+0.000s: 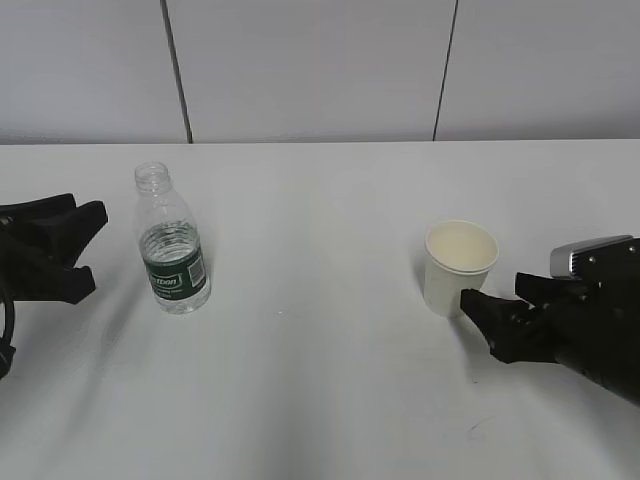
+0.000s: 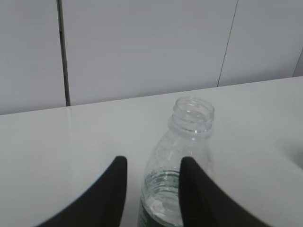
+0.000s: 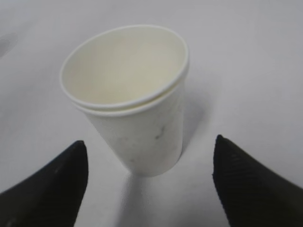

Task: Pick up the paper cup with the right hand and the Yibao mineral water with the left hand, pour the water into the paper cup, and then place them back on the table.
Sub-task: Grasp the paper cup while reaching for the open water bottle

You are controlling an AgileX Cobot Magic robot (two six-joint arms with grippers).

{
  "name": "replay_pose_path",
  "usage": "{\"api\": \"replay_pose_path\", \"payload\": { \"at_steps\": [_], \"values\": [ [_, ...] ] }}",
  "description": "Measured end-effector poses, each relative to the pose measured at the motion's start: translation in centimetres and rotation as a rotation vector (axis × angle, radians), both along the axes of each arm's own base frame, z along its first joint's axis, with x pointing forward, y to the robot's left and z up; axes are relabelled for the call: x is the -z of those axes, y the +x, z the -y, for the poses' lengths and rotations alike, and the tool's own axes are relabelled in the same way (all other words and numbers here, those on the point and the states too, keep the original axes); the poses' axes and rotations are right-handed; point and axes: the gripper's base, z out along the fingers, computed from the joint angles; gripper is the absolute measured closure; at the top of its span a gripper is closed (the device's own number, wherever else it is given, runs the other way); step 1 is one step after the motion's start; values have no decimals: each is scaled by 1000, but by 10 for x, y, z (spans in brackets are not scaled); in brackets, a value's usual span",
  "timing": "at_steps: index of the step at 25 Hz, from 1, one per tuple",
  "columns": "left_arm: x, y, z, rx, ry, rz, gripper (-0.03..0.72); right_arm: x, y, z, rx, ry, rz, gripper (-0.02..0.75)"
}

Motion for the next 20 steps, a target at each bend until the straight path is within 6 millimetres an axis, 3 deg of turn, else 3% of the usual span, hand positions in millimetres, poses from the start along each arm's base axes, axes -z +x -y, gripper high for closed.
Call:
{"api": "replay_pose_path", "payload": {
  "at_steps": [20],
  "values": [
    [0, 0, 0, 0, 0, 0, 447, 23, 54, -12, -127, -7, 58, 98]
  ]
}}
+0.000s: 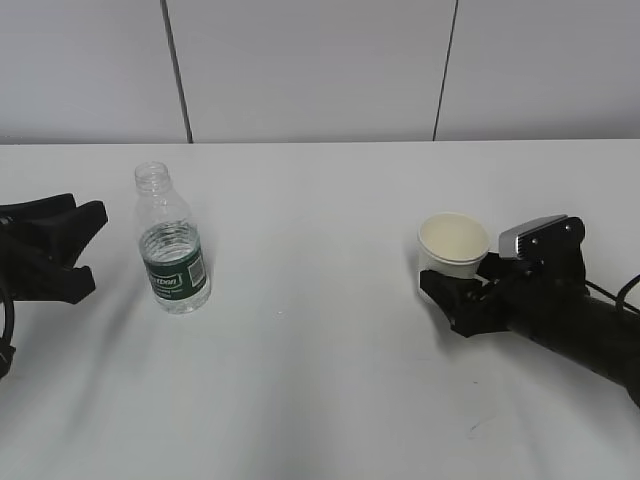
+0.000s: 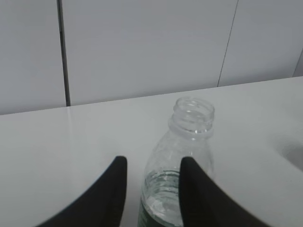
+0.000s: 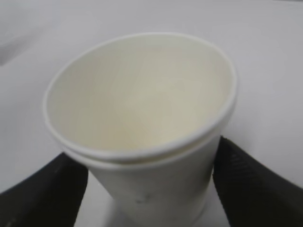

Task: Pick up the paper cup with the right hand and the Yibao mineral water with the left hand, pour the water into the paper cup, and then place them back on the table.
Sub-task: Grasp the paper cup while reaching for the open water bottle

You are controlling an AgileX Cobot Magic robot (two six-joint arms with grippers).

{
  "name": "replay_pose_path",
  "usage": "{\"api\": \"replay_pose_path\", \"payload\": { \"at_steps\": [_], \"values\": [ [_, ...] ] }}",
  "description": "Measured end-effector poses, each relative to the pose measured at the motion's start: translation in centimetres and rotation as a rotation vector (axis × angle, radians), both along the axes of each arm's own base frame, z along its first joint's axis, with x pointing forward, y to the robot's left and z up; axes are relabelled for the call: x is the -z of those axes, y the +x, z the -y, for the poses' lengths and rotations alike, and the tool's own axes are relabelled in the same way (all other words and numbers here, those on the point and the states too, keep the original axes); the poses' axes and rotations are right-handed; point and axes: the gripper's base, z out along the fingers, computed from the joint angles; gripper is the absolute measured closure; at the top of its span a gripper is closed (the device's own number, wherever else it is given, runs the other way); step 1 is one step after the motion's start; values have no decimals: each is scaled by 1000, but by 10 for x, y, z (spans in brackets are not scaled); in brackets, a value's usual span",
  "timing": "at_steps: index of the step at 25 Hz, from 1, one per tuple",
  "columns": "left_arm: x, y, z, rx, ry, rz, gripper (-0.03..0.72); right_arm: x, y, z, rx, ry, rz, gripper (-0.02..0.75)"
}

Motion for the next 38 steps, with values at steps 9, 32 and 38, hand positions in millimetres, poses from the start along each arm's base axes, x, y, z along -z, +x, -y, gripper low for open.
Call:
{"api": "replay_pose_path", "payload": {
  "at_steps": [9, 32, 38],
  "values": [
    [0, 0, 0, 0, 0, 0, 447, 9, 13, -2, -17, -1, 9, 98],
    [12, 1, 3, 36, 18, -45, 447, 9, 16, -2, -21, -1, 18, 238],
    [11, 2, 1, 10, 9, -46, 326, 9, 16, -2, -21, -1, 18, 238]
  ]
}}
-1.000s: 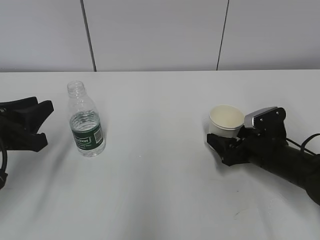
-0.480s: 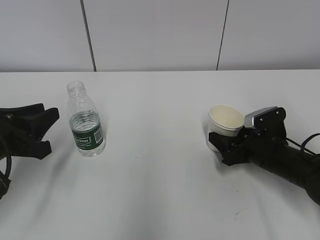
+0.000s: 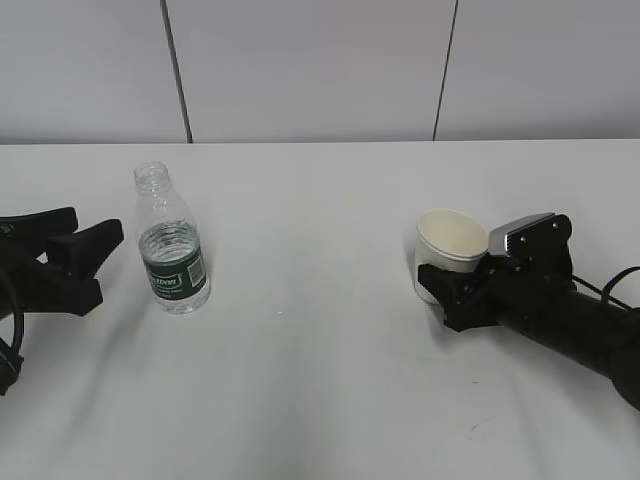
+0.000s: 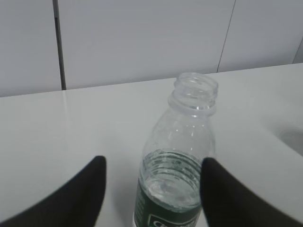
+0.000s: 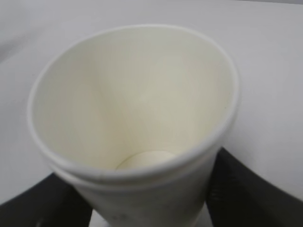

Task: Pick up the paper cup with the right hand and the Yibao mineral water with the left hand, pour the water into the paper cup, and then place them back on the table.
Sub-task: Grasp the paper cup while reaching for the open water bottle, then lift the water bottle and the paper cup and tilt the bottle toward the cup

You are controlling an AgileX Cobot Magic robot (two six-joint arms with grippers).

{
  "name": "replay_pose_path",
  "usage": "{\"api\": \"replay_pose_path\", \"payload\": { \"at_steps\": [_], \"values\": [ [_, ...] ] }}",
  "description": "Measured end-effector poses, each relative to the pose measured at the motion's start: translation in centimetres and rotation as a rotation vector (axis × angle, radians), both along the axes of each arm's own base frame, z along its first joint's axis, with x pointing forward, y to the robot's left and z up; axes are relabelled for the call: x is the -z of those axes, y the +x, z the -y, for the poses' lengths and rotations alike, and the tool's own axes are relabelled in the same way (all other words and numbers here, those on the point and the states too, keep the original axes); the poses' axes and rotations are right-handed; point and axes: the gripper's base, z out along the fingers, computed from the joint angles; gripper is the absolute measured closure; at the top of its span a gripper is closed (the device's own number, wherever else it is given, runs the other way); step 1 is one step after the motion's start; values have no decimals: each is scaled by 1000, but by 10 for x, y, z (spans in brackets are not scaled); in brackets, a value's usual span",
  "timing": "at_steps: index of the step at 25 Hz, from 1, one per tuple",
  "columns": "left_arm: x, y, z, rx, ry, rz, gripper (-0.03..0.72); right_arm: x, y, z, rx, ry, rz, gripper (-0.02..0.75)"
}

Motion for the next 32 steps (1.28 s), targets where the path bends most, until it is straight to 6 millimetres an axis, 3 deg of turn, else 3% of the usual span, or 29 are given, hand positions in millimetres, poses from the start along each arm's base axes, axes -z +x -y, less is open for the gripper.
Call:
{"api": "replay_pose_path", "payload": {
  "at_steps": [4, 7, 18, 32],
  "values": [
    [1, 0, 0, 1, 1, -2, 146, 0, 0, 0, 0, 0, 0, 238],
    [4, 1, 1, 13, 6, -16, 92, 0, 0, 0, 0, 0, 0, 239],
    [31, 21, 6, 43, 22, -95, 84, 0, 0, 0, 0, 1, 1, 239],
    [64, 57, 35, 120, 30, -136, 96, 0, 0, 0, 0, 1, 1, 239]
  ]
}}
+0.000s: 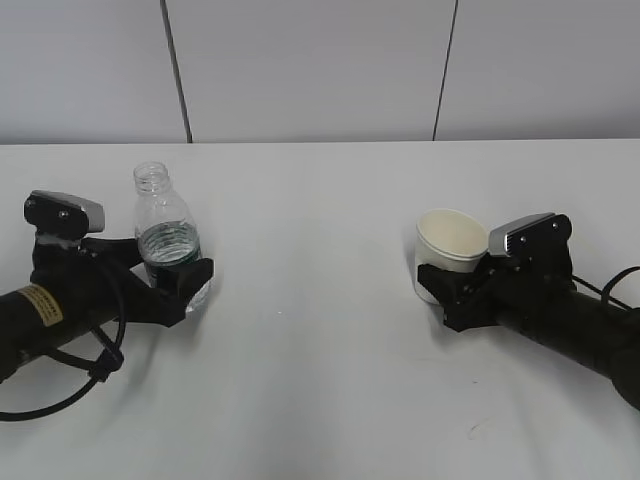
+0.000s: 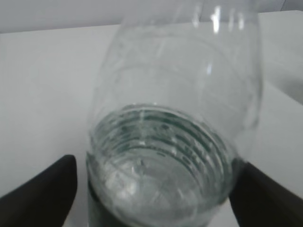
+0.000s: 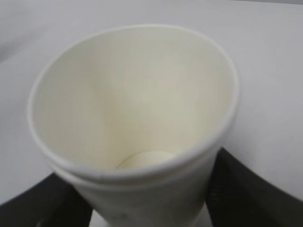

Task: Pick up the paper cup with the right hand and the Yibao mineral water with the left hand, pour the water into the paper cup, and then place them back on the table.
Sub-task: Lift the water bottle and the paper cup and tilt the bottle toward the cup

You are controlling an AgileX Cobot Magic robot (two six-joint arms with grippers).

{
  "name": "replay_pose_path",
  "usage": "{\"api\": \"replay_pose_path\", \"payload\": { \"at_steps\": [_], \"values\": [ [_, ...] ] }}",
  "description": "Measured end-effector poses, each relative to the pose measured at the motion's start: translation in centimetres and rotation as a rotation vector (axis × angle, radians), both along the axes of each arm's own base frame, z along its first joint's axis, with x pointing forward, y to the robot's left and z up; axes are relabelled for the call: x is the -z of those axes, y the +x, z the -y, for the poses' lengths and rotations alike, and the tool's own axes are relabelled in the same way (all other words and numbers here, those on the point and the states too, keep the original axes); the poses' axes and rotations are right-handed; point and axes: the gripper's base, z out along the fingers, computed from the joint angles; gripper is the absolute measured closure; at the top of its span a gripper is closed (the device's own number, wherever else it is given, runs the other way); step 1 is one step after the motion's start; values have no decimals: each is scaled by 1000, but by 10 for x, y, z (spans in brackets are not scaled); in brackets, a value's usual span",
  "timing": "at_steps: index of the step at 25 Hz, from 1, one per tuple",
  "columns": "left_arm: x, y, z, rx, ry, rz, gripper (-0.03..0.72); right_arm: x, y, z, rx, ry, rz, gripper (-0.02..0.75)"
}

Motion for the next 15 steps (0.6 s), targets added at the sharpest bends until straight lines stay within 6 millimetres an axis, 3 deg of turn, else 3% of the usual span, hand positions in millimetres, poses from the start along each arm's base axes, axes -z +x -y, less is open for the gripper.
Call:
{"api": "replay_pose_path", "payload": {
  "at_steps": [4, 8, 15],
  "values": [
    [5, 13, 4, -1, -4, 13, 96, 0, 0, 0, 0, 0, 0, 239],
    [9, 15, 4, -4, -3, 4, 119, 0, 0, 0, 0, 0, 0, 239],
    [9, 15, 5, -1, -2, 4, 300, 0, 0, 0, 0, 0, 0, 239]
  ]
}}
